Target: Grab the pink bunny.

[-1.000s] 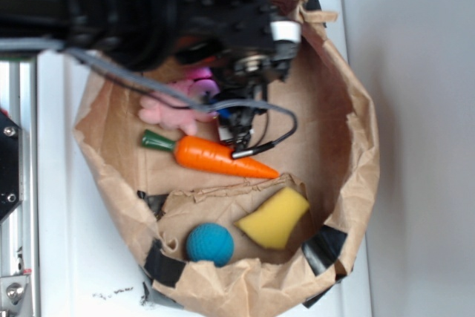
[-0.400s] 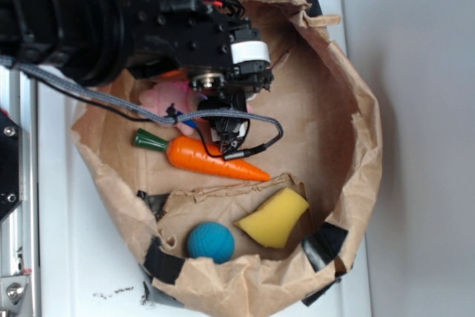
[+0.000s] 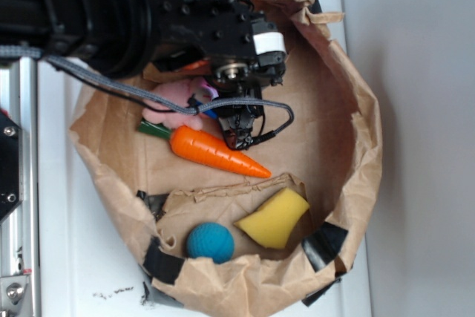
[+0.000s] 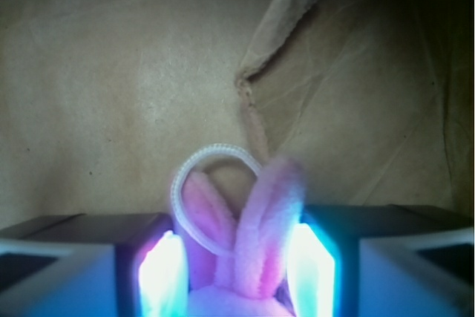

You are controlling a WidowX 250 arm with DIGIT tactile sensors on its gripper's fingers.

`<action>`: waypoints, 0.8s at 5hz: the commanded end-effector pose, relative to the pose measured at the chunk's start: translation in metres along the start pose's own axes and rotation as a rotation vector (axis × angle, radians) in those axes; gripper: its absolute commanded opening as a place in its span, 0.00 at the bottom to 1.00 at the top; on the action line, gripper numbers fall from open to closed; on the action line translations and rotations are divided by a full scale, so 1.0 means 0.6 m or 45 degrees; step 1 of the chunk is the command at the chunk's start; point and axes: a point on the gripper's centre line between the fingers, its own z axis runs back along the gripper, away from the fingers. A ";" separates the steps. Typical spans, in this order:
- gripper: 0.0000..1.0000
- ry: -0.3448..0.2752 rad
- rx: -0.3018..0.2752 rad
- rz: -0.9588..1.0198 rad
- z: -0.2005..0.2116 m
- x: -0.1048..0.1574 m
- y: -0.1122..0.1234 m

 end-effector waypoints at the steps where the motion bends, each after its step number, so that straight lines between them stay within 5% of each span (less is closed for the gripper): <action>1: 0.00 0.005 -0.006 -0.008 0.006 0.003 0.017; 4: 0.00 -0.075 -0.123 0.144 0.183 -0.009 -0.027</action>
